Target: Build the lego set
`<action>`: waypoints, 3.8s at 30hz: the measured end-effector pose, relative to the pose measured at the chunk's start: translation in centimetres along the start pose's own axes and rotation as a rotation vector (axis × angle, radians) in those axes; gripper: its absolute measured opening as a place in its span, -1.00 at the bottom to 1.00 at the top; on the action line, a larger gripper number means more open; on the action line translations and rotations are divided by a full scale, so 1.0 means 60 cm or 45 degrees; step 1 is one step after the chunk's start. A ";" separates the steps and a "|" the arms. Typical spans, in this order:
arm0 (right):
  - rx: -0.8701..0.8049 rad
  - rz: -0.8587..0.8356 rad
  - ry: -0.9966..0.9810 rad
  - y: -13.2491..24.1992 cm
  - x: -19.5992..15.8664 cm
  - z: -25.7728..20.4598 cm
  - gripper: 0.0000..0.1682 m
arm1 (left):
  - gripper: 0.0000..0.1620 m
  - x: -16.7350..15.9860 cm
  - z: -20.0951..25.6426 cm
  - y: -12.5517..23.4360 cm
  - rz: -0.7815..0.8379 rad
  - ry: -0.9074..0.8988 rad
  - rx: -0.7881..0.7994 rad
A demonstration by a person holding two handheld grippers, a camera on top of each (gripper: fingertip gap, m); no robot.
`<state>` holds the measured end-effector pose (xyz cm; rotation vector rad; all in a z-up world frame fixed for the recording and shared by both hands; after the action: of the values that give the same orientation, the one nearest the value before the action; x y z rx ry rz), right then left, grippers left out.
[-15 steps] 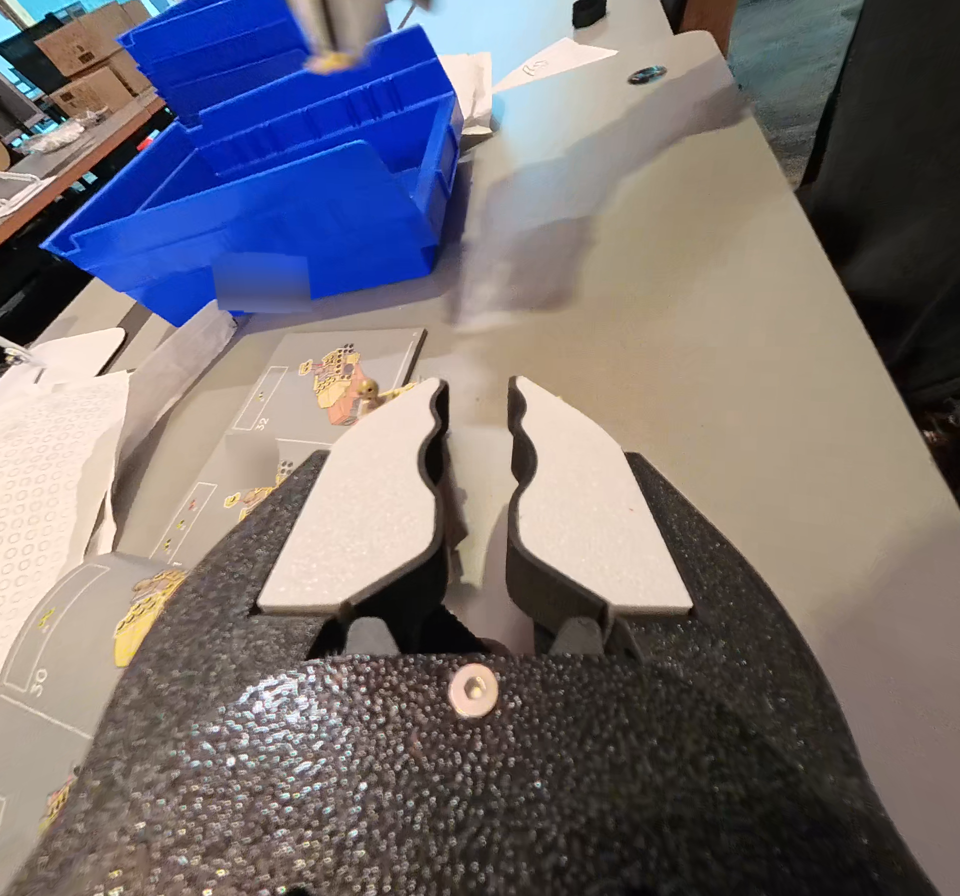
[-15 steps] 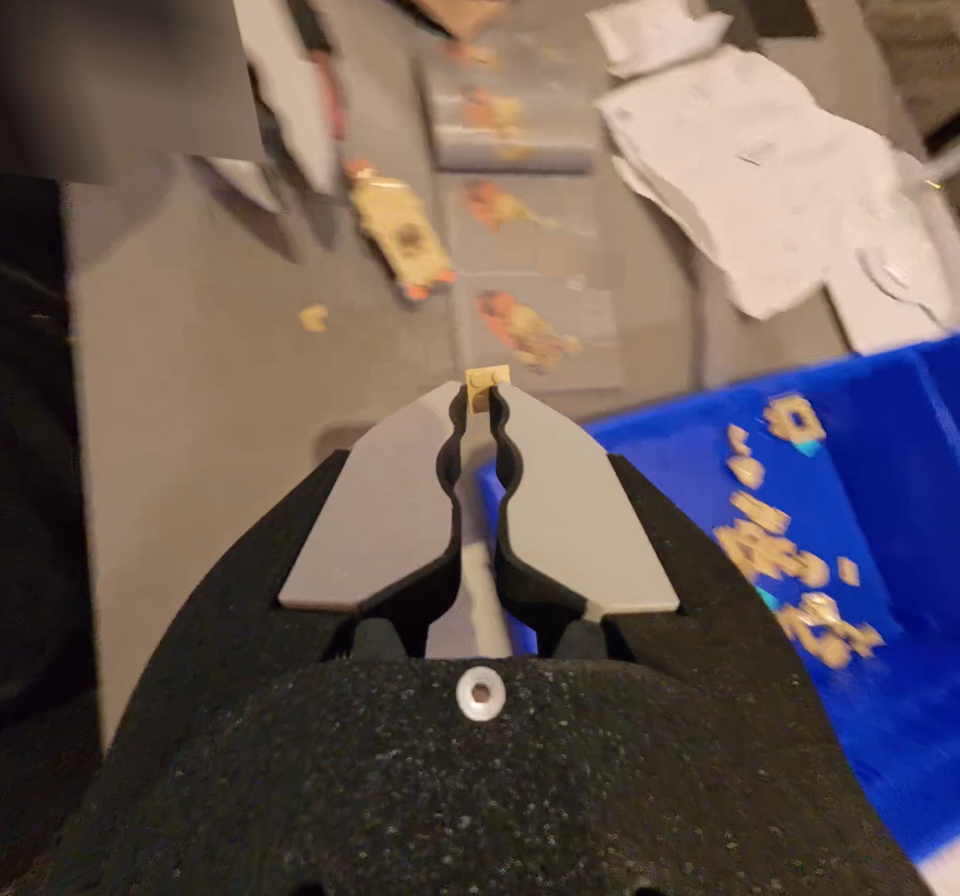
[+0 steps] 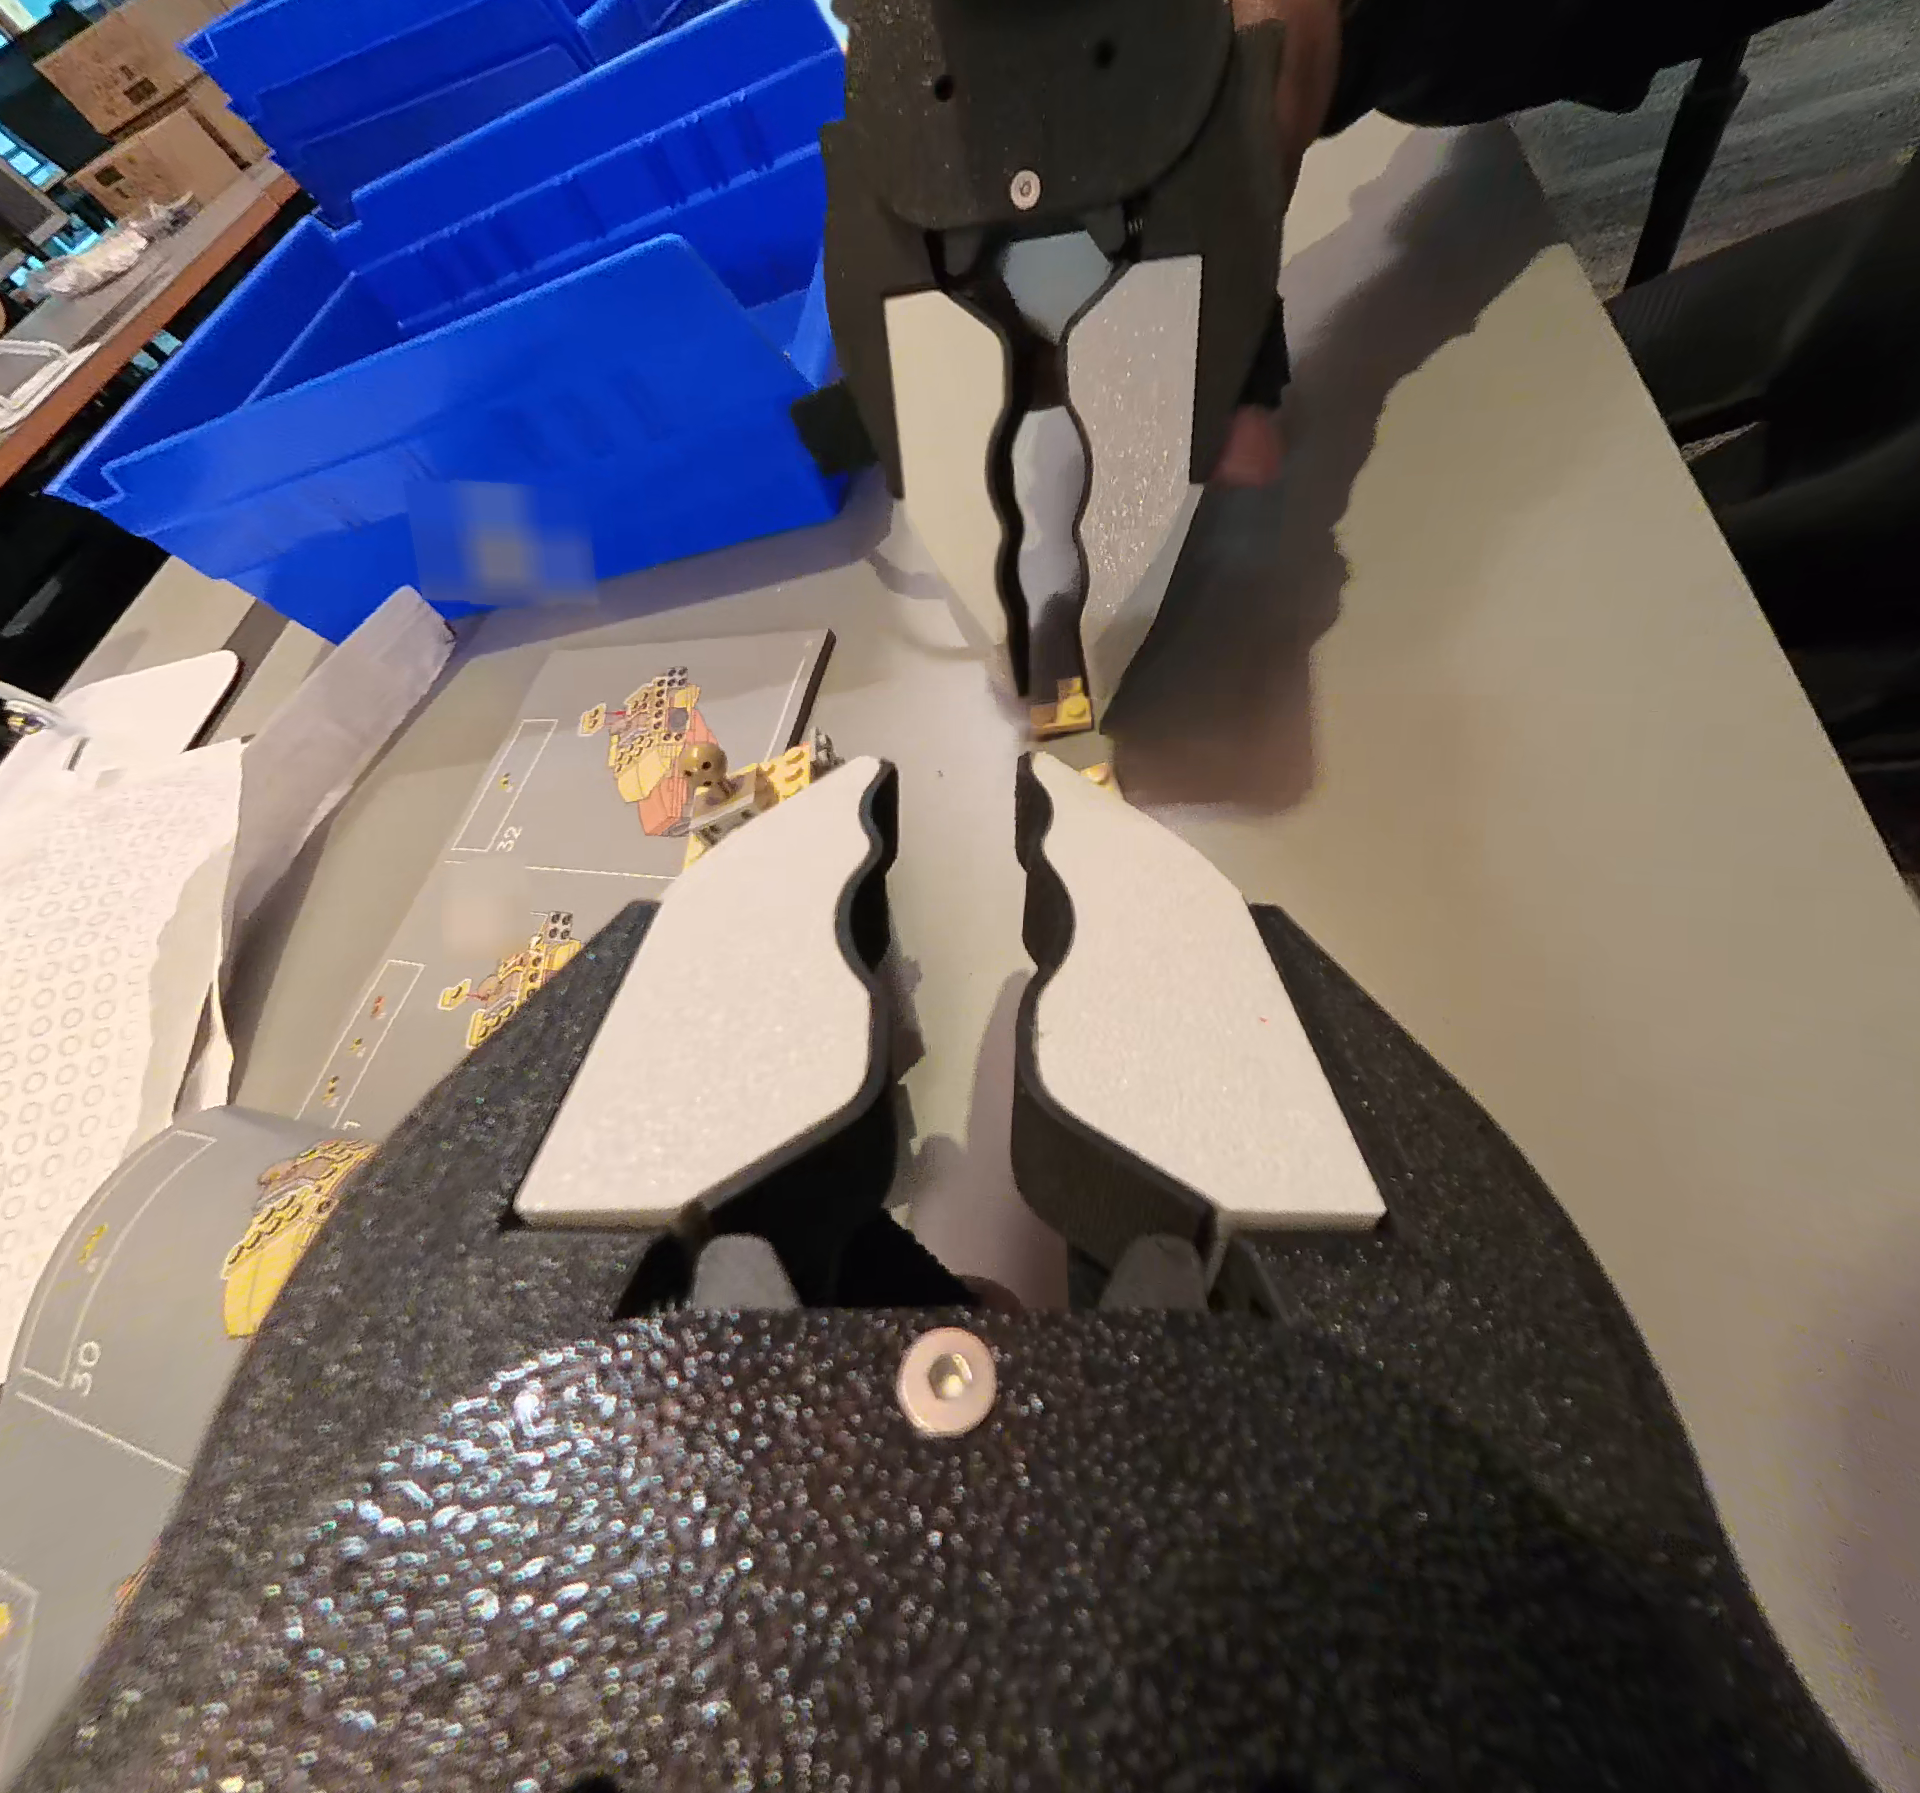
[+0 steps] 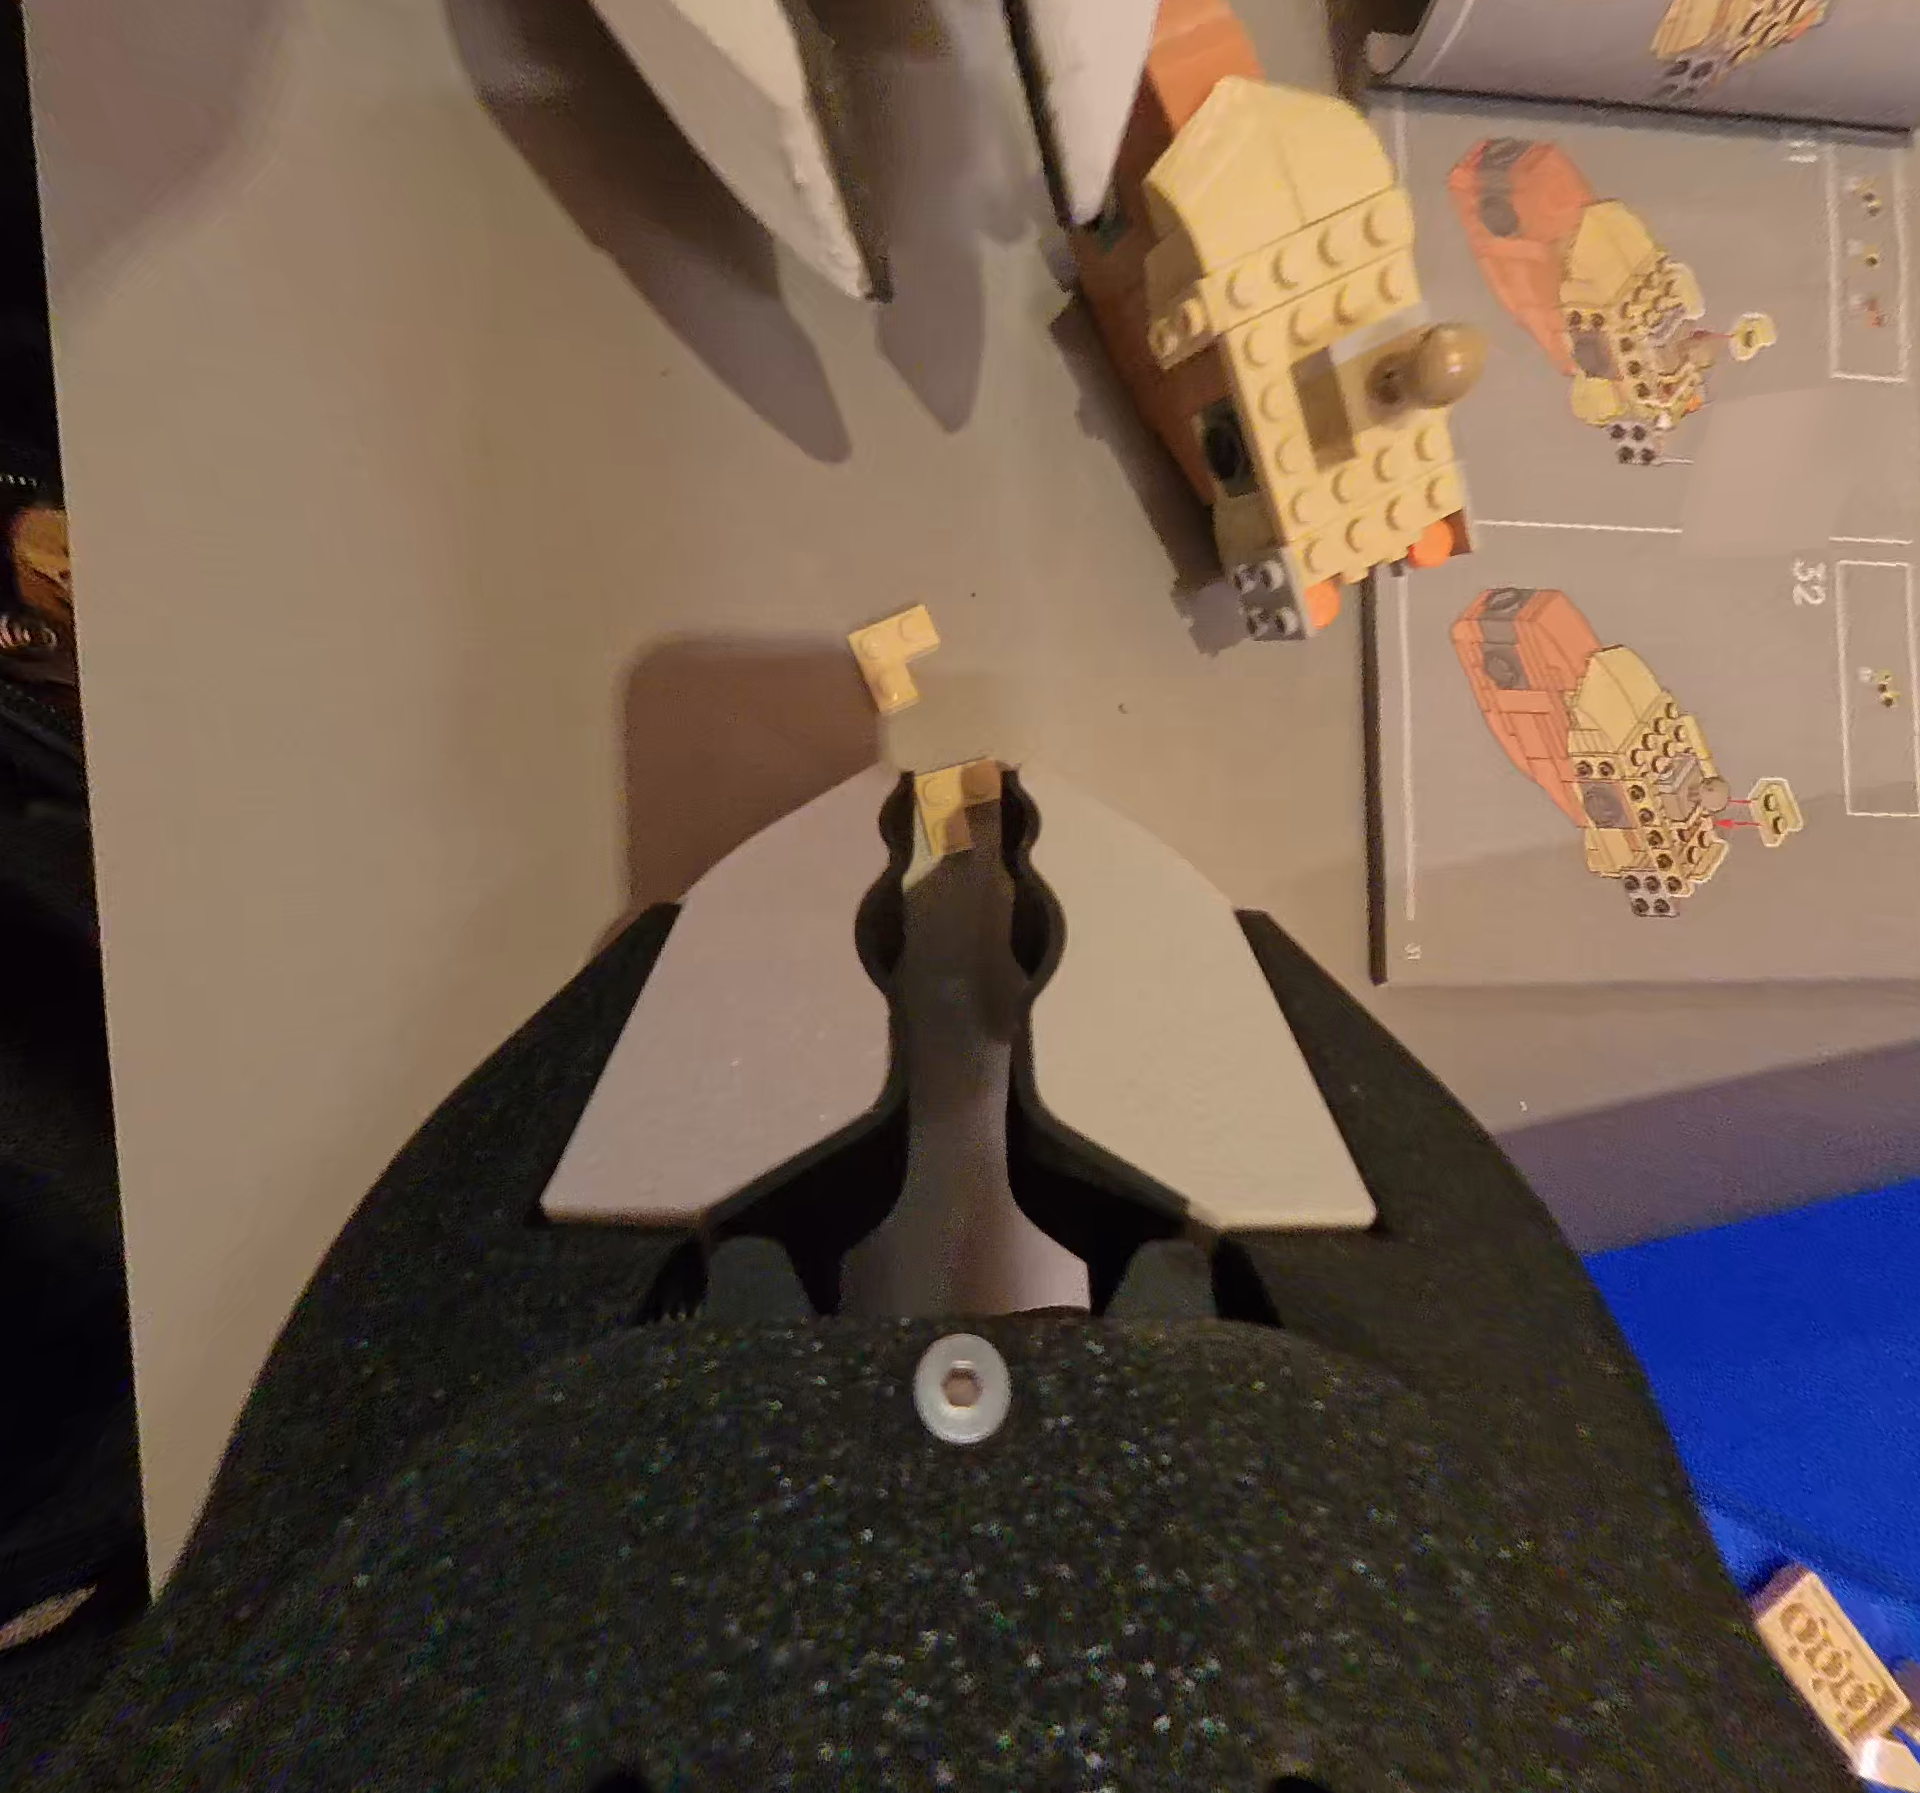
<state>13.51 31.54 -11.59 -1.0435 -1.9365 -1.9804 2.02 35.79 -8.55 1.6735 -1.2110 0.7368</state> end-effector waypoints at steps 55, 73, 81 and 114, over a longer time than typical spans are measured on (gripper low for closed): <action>-0.036 0.422 0.100 0.026 0.035 0.013 -0.91 | -0.67 0.002 -0.029 0.006 0.063 0.252 -0.007; 0.075 0.432 0.339 0.021 0.108 0.006 -0.91 | -0.74 0.001 -0.020 0.009 0.072 0.243 -0.100; 0.081 0.454 0.350 0.020 0.111 0.004 -0.91 | -0.81 0.003 -0.020 0.012 0.088 0.190 -0.099; -0.230 0.297 0.162 -0.035 0.058 0.101 -0.46 | -0.81 -0.040 -0.088 -0.005 -0.098 0.432 0.035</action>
<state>11.85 38.67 -11.80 -1.0993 -1.5195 -2.0609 1.71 41.58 -8.56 1.5319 -0.8972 0.9488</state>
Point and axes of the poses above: each gripper's, where its closed fingertips meet, y back along the fingers, x out of its top, z = x × y across the jaws, the point moved 5 cm from there along y, back along the fingers, and after that the axes turned 13 degrees about x, right-handed, at the moved point
